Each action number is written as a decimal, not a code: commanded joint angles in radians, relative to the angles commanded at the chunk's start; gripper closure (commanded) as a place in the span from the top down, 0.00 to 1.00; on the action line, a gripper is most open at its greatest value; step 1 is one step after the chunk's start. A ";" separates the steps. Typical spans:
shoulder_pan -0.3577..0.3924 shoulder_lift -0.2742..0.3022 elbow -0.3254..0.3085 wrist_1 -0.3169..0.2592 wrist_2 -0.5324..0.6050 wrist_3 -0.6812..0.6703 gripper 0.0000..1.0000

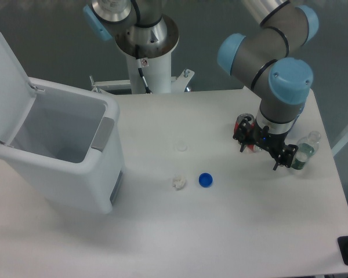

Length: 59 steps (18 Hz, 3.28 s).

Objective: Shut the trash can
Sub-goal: 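Raise the gripper up away from the red can and bottles, then move the gripper over toward the raised trash can lid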

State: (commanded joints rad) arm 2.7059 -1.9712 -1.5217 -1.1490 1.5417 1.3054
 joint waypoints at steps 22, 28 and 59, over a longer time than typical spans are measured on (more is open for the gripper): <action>-0.064 0.190 -0.103 0.003 -0.017 -0.251 1.00; -0.113 0.291 -0.118 -0.040 -0.064 -0.379 0.48; -0.445 0.646 -0.095 -0.075 -0.374 -0.989 0.02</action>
State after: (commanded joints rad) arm 2.2611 -1.3255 -1.6168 -1.2241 1.1675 0.3160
